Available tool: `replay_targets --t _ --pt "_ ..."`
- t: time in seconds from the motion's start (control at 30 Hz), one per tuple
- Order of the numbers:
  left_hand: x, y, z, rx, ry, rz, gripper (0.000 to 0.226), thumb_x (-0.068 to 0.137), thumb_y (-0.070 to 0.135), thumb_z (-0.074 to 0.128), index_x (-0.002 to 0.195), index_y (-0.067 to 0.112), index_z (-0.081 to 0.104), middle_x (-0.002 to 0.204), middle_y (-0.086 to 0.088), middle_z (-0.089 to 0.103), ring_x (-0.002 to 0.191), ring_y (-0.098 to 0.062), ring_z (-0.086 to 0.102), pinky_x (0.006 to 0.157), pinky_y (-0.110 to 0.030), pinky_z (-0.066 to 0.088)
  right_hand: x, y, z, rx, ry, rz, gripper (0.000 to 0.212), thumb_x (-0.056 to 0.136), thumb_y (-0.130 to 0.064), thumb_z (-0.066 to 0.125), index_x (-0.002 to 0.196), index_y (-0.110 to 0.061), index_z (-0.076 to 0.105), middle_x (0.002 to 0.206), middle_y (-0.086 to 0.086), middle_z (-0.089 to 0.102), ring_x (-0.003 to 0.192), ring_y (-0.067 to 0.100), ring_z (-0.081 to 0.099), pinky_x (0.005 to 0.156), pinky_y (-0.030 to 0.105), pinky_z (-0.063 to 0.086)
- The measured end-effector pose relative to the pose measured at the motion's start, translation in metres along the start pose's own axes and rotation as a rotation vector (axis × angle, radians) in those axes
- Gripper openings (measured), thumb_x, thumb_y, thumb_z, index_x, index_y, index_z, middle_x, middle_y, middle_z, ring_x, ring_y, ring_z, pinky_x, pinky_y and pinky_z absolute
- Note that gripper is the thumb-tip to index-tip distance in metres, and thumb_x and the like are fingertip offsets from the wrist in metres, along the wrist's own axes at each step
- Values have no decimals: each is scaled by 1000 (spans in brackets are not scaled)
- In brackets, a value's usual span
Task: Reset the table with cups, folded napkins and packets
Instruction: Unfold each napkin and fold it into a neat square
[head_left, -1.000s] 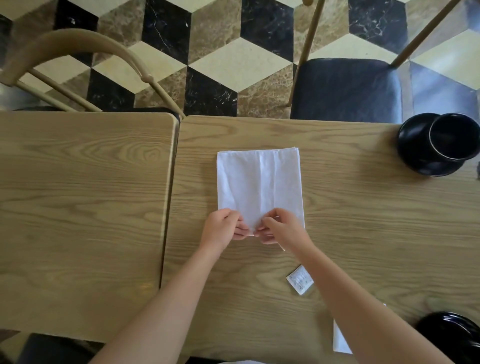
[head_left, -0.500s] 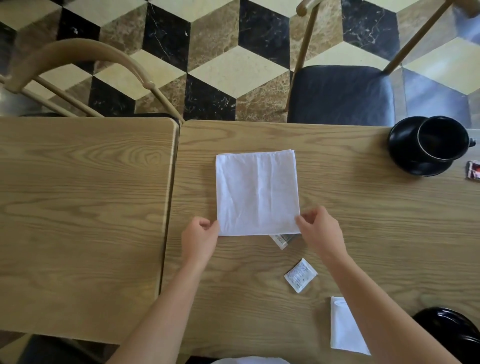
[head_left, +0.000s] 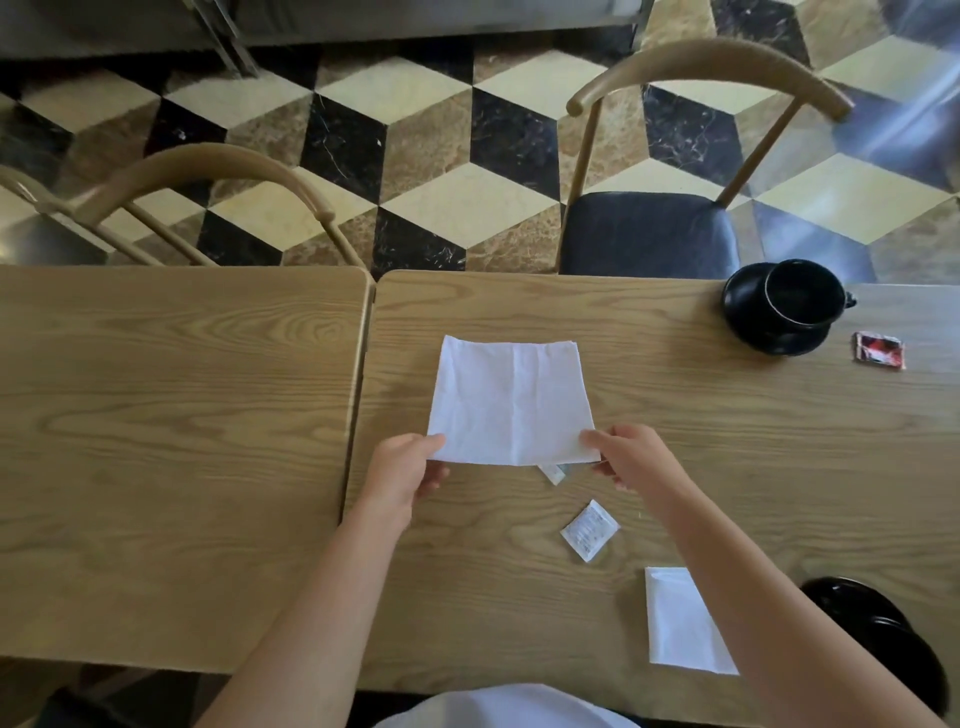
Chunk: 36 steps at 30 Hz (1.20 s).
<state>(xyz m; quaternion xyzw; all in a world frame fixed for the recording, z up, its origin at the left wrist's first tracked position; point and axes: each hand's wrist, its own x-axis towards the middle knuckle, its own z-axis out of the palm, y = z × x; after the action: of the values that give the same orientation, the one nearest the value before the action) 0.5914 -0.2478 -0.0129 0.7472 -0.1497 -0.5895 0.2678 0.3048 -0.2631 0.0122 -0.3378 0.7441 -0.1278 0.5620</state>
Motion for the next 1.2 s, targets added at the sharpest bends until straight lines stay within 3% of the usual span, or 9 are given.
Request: replay_targets --t 0.13,0.27,0.37,0.5,0.63,0.8,0.93,1.07,1.2 --pt "-26 -42 -9 -8 -33 -56 7 87 11 72 88 6 67 57 -2 71 46 -11 65 38 -22 43 -30 35 8 24 -25 59 22 91 -24 69 76 -12 57 66 3 59 55 12 62 47 25 35" --pt "-40 -61 -12 -16 2 -78 24 85 9 74 104 15 61 68 -6 77 50 -14 68 39 -24 44 -41 53 12 88 11 101 19 90 -19 71 95 -6 59 69 4 69 52 11 61 45 25 37" --pt "-40 -51 -9 -15 14 -35 26 86 10 70 105 25 60 75 -6 80 57 -18 73 42 -24 46 -40 46 9 171 25 76 25 89 -16 72 107 -10 56 71 6 76 52 14 62 39 20 36" --pt "-31 -24 0 -39 25 30 9 89 18 66 97 12 66 73 -8 79 58 -18 74 43 -23 45 -24 21 1 206 -4 56 15 91 -16 67 105 -13 64 68 7 77 52 17 63 41 21 37" --pt "-10 6 11 -77 19 0 17 93 19 53 97 7 65 73 -13 78 58 -22 75 45 -24 50 7 -6 -2 280 -45 106 14 95 -22 63 99 -11 71 75 5 79 57 12 71 45 20 46" --pt "20 33 23 -41 34 -63 21 91 19 48 96 6 63 74 -14 79 61 -24 76 55 -29 54 48 -24 -3 289 -67 176 17 97 -18 53 100 -6 66 76 8 79 62 19 75 57 30 60" --pt "40 42 30 19 42 -86 21 90 20 49 100 9 63 78 -13 79 70 -26 76 60 -30 55 72 -28 0 286 -80 256 22 99 -14 48 104 -1 65 70 11 76 55 20 74 49 32 60" --pt "50 45 42 -30 39 -79 18 93 17 49 103 9 61 81 -15 74 67 -26 69 61 -31 53 83 -27 3 293 -64 277 23 97 -11 49 108 1 64 85 17 76 63 24 75 59 39 65" --pt "38 26 51 287 211 341 26 92 21 51 112 25 68 79 -4 72 68 -23 65 66 -34 53 63 -13 16 190 119 55 19 93 -19 47 105 -9 58 73 7 78 60 21 76 54 39 64"
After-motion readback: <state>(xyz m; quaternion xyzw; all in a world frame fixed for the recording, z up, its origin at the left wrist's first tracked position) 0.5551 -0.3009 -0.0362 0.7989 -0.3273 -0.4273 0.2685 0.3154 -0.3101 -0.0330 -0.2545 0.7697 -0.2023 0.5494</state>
